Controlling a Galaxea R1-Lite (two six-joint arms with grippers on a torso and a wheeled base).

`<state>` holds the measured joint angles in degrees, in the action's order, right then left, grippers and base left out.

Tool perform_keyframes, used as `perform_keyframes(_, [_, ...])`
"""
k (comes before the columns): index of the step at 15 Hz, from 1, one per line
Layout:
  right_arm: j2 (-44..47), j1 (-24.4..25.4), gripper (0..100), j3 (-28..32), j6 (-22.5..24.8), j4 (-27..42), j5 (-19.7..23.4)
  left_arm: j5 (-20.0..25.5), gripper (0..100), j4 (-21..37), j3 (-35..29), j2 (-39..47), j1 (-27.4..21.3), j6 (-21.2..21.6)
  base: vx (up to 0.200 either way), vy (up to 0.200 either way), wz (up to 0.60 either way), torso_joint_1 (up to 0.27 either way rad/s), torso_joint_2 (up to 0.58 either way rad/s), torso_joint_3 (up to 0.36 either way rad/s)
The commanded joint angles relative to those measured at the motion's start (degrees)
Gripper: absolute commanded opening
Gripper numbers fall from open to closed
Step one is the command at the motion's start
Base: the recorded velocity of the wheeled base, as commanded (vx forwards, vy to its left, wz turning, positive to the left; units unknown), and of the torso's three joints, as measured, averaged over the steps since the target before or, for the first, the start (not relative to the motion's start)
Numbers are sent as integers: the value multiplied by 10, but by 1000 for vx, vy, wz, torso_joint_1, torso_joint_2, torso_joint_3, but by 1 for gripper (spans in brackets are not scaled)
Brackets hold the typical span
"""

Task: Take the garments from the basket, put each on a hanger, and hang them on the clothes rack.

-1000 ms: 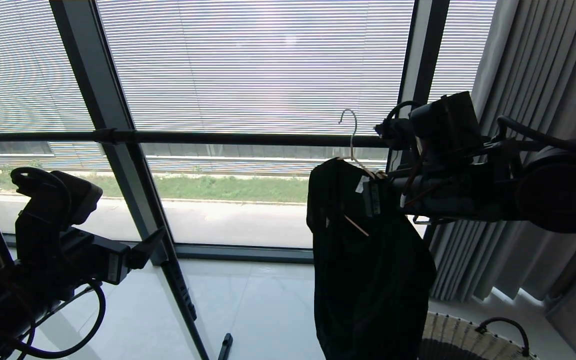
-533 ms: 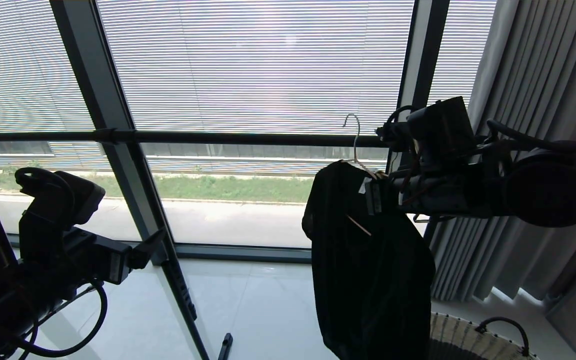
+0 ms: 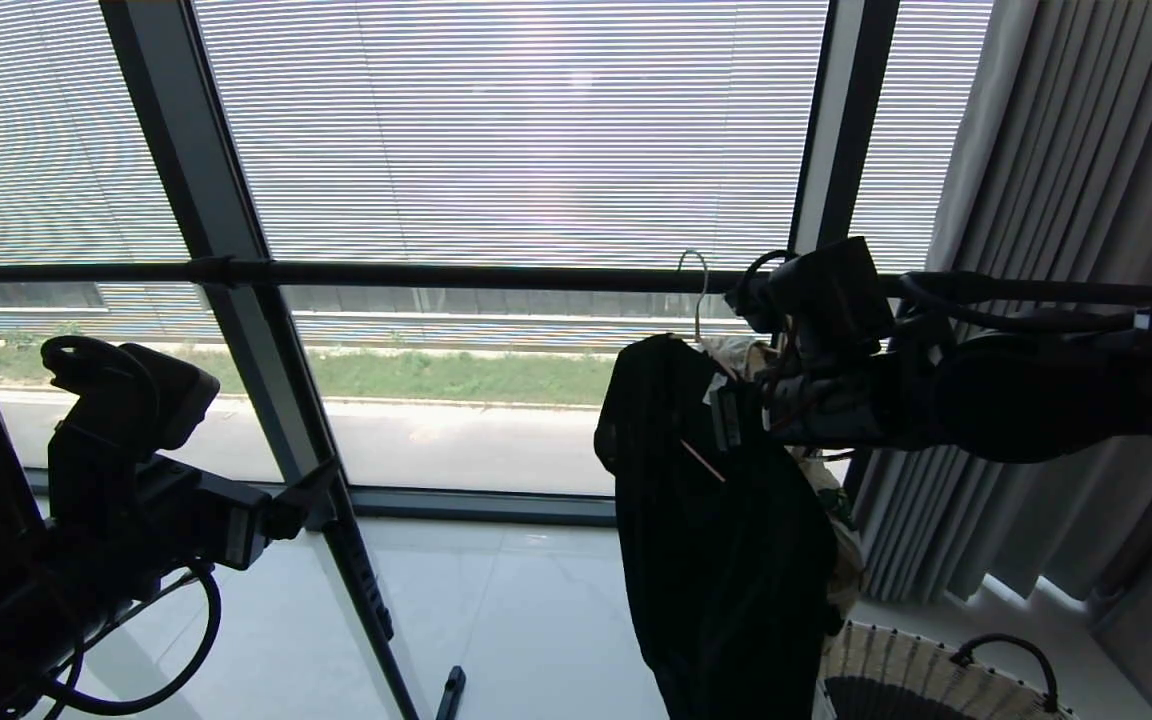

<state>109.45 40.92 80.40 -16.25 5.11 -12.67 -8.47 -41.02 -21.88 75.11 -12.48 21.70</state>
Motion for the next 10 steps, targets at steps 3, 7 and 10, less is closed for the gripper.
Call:
perform_keyframes(3, [5, -1, 0, 19, 0, -1, -1, 0, 100, 0, 1, 0, 0, 0, 0, 0, 0, 0, 0, 0])
perform_keyframes(7, [11, -8, 0, 42, 3, 1, 2, -1, 100, 0, 0, 0, -1, 0, 0, 0, 0, 0, 0, 0])
perform_keyframes(10, [21, -9, 0, 42, 5, 0, 2, -1, 100, 0, 1, -2, -1, 0, 0, 0, 0, 0, 0, 0])
